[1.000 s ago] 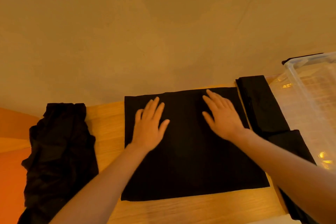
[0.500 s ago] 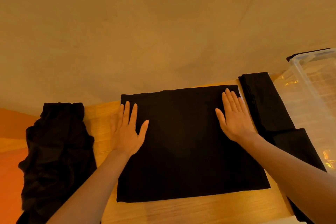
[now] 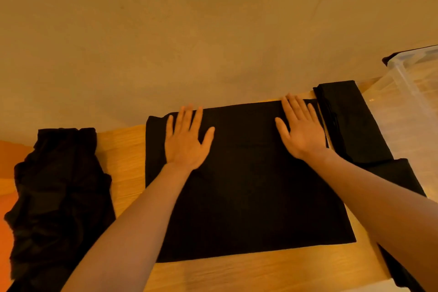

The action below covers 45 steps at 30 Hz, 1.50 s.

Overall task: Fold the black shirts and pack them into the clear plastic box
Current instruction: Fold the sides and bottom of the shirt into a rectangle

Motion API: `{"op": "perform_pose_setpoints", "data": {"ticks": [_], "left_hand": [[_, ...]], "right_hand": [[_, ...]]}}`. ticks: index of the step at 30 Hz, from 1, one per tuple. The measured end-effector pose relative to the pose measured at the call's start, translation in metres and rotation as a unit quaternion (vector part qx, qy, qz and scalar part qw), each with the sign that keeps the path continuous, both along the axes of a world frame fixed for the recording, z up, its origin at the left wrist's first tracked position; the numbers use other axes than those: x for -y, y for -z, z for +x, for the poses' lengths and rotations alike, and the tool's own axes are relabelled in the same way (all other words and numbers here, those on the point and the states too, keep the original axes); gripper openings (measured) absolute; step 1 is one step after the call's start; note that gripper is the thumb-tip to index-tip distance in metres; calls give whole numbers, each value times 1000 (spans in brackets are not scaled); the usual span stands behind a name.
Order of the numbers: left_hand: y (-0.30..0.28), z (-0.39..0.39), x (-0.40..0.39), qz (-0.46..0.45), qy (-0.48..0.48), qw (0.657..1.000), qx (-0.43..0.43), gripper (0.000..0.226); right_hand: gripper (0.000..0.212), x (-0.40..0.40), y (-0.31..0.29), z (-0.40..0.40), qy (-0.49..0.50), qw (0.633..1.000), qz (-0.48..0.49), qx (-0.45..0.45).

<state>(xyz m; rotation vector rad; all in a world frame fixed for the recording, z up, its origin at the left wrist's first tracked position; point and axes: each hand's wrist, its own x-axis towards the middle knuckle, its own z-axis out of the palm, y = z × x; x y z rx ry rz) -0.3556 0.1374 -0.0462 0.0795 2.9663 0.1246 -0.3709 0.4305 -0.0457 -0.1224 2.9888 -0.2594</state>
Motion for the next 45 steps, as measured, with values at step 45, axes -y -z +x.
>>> {"op": "perform_pose_setpoints", "data": {"ticks": [45], "left_hand": [[-4,327,26,38,-115,993,10,83]], "right_hand": [[77,-79,-2,267,-119,992,-14,27]]}}
